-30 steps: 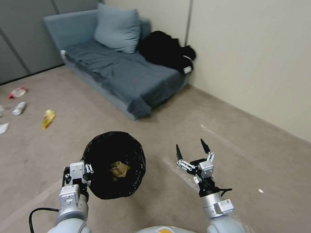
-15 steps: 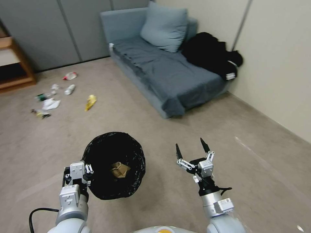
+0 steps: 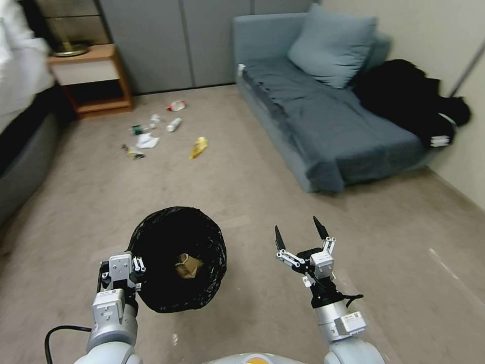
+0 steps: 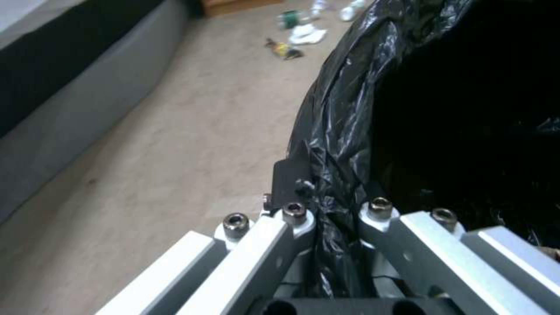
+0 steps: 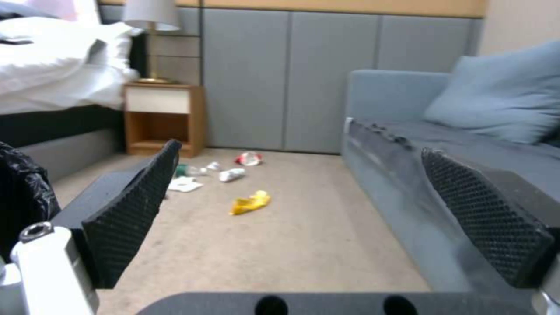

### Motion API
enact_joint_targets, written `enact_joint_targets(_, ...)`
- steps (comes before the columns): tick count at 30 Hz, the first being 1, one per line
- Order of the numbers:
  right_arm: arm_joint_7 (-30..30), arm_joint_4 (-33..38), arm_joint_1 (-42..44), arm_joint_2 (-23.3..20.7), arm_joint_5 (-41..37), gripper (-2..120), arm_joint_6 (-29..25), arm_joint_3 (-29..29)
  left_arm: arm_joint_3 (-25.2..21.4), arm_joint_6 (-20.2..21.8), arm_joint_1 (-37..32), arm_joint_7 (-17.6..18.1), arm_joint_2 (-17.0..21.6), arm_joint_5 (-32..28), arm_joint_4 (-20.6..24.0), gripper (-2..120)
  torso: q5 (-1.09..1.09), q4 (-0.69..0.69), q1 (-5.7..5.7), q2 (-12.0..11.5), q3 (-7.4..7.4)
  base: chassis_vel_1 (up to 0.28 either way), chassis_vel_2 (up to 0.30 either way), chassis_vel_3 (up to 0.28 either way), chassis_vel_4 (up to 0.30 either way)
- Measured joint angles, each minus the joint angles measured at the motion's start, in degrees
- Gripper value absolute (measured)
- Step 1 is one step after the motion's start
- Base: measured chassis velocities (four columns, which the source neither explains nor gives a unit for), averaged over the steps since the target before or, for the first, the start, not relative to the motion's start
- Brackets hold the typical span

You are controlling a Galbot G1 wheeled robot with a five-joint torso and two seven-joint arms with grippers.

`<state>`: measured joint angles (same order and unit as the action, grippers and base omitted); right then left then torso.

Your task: Pick up the trash bin, then pick up the garbage from the floor and place it into the trash bin.

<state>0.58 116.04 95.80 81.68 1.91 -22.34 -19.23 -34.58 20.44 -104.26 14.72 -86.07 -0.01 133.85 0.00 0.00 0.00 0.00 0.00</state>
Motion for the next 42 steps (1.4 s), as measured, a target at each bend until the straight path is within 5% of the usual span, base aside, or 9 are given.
enact_joint_targets(42,-0.35,0.54,0.06,0.22,0.91,100,0.04,-0.66,-0.15,-3.1,0.36,-0.02,-0.02,0.08,-1.04,1,0.01,0.0,0.0,0.0,0.0,-0.012,0.042,0.045,-0.008)
